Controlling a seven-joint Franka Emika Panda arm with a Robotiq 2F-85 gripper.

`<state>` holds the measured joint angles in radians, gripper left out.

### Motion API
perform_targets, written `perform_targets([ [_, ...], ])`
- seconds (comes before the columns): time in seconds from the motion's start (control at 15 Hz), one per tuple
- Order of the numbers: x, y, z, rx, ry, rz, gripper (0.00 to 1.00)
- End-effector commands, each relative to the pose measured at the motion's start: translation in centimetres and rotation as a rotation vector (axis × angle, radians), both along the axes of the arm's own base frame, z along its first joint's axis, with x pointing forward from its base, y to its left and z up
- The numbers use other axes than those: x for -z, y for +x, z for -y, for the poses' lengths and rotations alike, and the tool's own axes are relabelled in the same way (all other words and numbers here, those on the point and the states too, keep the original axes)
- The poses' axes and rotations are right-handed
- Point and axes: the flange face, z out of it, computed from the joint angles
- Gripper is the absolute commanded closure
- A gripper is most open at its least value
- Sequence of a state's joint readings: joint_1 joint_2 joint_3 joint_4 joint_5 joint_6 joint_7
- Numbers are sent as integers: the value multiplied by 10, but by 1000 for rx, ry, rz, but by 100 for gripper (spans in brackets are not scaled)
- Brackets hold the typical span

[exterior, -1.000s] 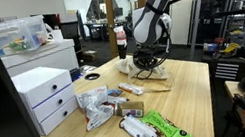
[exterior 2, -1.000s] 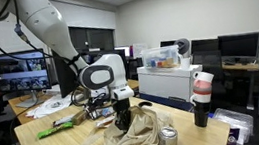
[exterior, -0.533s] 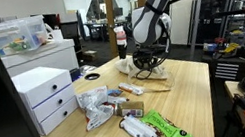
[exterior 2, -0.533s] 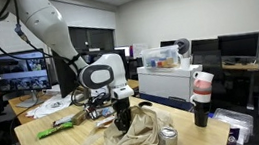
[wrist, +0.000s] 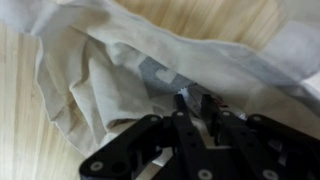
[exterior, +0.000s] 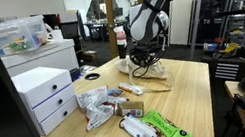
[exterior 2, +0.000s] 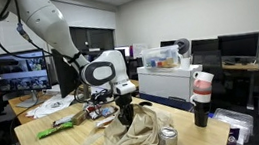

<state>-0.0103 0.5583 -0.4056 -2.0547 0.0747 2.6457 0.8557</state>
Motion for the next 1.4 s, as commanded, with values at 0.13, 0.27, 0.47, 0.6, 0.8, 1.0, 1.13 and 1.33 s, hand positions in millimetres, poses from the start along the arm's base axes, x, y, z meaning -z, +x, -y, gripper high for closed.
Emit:
perform_targets([
  [0.13,-8,8,-4,8,-24,31,68],
  [0.27,-8,12,-7,1,-24,35,57],
  [0.47,-6,16,-14,-10,-20,37,54],
  [0.6,-3,18,-21,-23,-15,33,51],
  [0.8,5,18,-27,-38,-13,25,45],
  [1.0,15,18,-26,-44,-22,13,49],
  [1.13,24,17,-23,-45,-35,8,53],
  [1.33,32,17,-19,-46,-50,8,60],
])
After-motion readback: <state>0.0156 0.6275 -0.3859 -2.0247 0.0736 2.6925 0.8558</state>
